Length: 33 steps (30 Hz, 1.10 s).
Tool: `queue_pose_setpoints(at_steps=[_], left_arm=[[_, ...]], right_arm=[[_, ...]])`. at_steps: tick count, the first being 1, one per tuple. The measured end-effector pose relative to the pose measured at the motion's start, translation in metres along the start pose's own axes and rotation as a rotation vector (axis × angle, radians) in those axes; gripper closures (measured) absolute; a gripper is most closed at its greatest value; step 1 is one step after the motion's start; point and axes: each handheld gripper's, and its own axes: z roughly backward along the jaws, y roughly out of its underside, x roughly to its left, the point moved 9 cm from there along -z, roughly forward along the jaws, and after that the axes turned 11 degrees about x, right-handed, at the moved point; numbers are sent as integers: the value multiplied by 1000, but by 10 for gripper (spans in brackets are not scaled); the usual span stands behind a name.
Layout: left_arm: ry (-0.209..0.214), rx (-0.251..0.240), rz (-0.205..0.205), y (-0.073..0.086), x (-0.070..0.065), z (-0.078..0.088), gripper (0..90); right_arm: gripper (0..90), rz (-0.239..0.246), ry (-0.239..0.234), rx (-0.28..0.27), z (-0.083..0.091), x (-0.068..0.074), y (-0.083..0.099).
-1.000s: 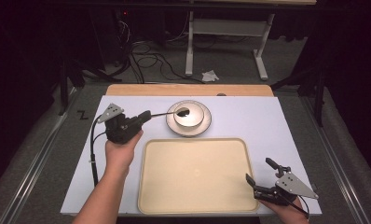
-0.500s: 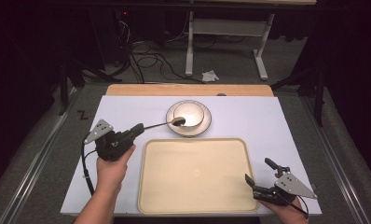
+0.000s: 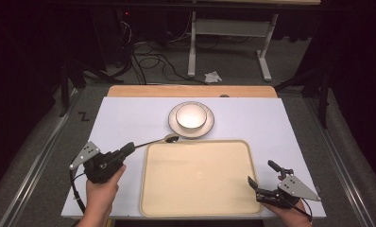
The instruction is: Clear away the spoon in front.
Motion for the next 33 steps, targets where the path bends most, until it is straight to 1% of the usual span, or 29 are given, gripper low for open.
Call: queue_pose_setpoints(at_steps=[2,5,9,10,12,14,15,16,17,20,21,23,25,27,28,31,33], left_arm=[[-5,0,-9,5,-2,4,899],[-4,-13,2,11,-5,9,900],[-7,-6,2,20,-12,11,899],[-2,-11,7,22,-15,12,899],[18,-26,22,27,-22,12,899],[39,-23,28,35,-28,9,899],[47,-19,27,38,-30,8,899],[71,-9,44,44,-34,4,899],[86,7,47,48,-36,2,899],[113,29,63,56,-39,-4,899],[126,36,76,58,-38,-5,899],[162,45,123,63,-37,-10,899],[195,63,154,67,-35,-15,899],[196,86,152,71,-34,-20,899],[200,97,152,73,-35,-22,899],[214,113,155,75,-36,-29,898],[221,111,162,76,-36,-33,898]], right_arm=[[110,-1,-2,1,0,1,0],[111,0,-3,-1,0,1,0],[111,-4,-1,2,0,1,0],[111,-4,-1,1,0,1,-1],[111,12,2,-4,1,0,-2],[111,5,-3,-13,2,0,-3],[111,4,-1,-9,2,0,-2],[111,-1,-1,-6,2,0,-2],[111,5,-4,-6,1,0,-1],[112,11,-7,-5,-1,0,-1],[112,17,-5,-3,-1,0,-1],[112,16,-5,-1,-1,0,-1],[112,12,-3,4,-2,0,-1],[113,15,0,5,-3,-1,0],[113,8,2,11,-3,-1,0],[113,20,4,12,-3,-1,1],[113,18,2,15,-3,0,1]])
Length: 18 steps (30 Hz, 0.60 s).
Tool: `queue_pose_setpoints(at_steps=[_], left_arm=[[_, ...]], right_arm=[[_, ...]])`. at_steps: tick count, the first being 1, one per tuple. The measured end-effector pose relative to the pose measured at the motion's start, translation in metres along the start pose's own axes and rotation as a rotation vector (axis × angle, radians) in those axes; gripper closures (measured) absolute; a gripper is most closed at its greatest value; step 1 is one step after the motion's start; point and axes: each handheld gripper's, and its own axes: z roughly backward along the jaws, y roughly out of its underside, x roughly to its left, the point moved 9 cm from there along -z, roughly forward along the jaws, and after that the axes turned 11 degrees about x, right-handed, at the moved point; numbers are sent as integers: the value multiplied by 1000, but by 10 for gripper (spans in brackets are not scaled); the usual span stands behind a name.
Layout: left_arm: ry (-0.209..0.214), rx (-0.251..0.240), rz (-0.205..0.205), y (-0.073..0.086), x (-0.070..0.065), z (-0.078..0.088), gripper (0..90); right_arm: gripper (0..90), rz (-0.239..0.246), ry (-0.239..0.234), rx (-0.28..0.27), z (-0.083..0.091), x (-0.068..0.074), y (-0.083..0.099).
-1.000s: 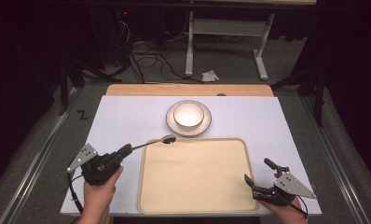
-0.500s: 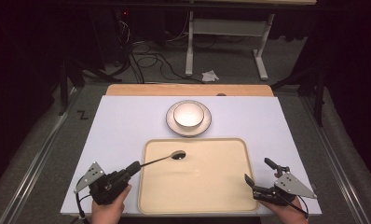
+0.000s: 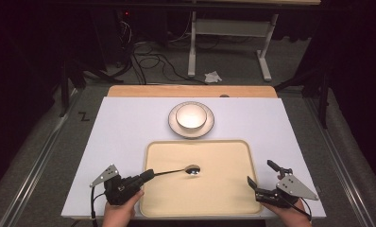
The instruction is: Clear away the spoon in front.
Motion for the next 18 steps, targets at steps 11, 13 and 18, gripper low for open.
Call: queue_pose_setpoints(at_steps=[11,13,18], left_arm=[[17,46,31,9,1,-10,893],[3,56,39,11,4,-11,884],[-54,92,46,16,12,-13,833]], right_arm=[[114,-7,-2,-2,1,0,0],[115,0,-3,0,1,0,0],[115,2,-2,0,1,0,0]])
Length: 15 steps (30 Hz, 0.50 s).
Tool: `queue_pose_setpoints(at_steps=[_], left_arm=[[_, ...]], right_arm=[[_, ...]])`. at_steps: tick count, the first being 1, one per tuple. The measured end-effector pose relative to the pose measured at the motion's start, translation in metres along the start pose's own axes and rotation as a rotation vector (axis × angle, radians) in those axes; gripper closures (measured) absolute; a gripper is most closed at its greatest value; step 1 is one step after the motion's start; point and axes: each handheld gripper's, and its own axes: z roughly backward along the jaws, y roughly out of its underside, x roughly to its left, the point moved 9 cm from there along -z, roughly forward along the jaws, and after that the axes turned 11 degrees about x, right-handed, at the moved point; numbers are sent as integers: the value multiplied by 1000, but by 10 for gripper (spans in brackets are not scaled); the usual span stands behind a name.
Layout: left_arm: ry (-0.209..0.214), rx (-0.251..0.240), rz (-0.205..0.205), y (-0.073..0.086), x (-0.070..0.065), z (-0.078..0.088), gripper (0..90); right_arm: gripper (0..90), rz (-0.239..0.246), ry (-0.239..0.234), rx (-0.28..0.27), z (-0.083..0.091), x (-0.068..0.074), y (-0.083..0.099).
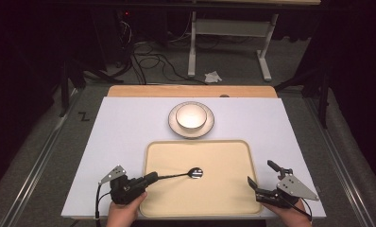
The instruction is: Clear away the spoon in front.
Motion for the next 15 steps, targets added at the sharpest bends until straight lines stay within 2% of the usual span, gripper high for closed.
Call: queue_pose_setpoints(at_steps=[2,7,8,10,13,15], left_arm=[[-7,2,1,0,1,0,832],[-29,12,-25,1,1,0,794],[-39,17,-31,1,1,0,764],[-98,28,-58,0,3,0,649],[-133,21,-84,-2,3,2,555],[-143,23,-98,-2,2,3,527]], right_arm=[[115,1,-1,0,0,0,0],[116,3,3,3,0,1,0],[116,3,3,2,0,1,0],[117,3,0,1,0,1,0],[117,5,-2,0,0,1,-1],[117,9,-2,-1,0,1,-1]])
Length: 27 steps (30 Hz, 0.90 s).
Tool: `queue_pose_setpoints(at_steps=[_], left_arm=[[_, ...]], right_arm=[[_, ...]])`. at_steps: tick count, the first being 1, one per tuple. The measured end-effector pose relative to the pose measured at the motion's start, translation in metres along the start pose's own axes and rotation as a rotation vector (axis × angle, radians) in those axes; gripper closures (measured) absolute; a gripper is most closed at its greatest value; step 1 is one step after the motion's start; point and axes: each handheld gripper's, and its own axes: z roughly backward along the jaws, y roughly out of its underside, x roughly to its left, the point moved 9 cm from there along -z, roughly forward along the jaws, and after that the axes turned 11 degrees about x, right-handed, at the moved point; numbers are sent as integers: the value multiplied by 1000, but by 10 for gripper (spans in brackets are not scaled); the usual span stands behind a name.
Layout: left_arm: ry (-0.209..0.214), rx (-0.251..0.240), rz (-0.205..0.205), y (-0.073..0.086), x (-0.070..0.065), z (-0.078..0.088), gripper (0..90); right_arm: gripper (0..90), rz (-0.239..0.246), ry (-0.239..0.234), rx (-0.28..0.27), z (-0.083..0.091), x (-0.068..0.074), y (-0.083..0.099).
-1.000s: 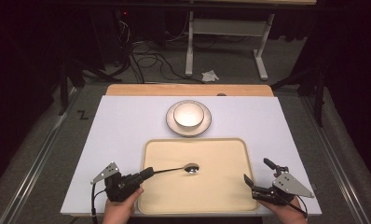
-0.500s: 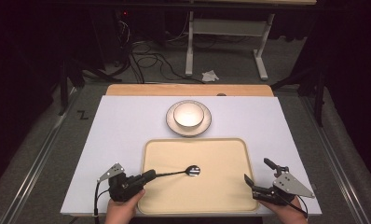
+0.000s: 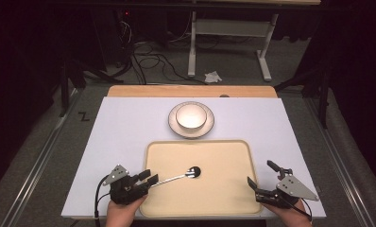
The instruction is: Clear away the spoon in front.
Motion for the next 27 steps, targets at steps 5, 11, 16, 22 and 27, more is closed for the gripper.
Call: queue_pose_setpoints(at_steps=[5,11,16,22,27], left_arm=[[-13,11,-23,1,-1,-1,501],[-131,103,-104,9,6,-9,500],[-164,157,-133,12,12,-12,661],[-232,244,-172,16,19,-16,900],[-276,286,-217,20,24,-21,900]], right_arm=[[117,4,4,4,0,0,1],[117,2,1,2,0,0,0],[118,11,0,-4,0,0,0],[117,8,-5,-3,0,1,0],[117,7,-3,-1,0,1,0]])
